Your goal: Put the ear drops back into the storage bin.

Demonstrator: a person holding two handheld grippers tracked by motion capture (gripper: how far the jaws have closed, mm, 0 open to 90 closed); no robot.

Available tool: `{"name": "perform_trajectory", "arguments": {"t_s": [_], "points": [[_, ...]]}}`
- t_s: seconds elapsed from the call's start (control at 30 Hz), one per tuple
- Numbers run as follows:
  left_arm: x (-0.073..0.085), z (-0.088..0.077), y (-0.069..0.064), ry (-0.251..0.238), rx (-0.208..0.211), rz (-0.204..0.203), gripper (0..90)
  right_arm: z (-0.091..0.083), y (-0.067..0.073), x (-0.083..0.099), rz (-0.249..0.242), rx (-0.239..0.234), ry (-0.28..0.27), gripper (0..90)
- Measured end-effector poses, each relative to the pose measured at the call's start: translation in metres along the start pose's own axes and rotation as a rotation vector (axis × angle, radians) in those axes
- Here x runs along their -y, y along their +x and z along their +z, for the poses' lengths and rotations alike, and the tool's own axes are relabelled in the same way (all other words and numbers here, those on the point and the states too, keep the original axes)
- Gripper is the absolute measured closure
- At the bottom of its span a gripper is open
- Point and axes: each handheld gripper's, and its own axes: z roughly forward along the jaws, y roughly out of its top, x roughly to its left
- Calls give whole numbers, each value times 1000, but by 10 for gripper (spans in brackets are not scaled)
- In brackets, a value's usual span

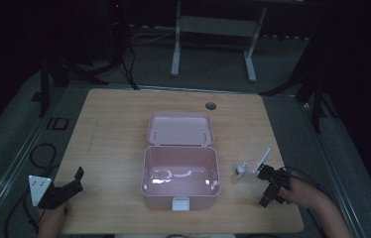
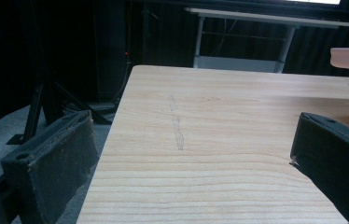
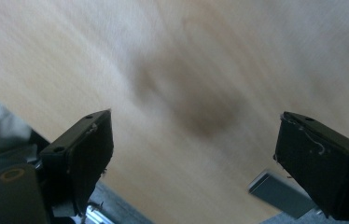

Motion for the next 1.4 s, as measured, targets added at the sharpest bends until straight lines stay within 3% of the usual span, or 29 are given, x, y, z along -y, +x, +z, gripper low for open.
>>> {"name": "perform_trajectory", "arguments": {"t_s": [0.47, 0.87, 1.1, 1.23, 1.27, 1.4], "points": [[0, 0, 0, 0, 1, 0, 4, -10, -10, -30, 2, 5, -60, 109], [0, 0, 0, 2, 3, 1, 4, -11, -15, -56, -6, -13, -49, 132], [0, 0, 0, 0, 5, 0, 5, -14, -14, -81, -15, -26, -70, 214], [0, 0, 0, 1, 6, 3, 4, -12, -15, -88, -17, -34, -53, 249], [0, 0, 0, 0, 7, 3, 4, -11, -15, -93, -19, -35, -44, 310], [0, 0, 0, 1, 8, 4, 4, -9, -15, -99, -20, -33, -39, 356]]}}
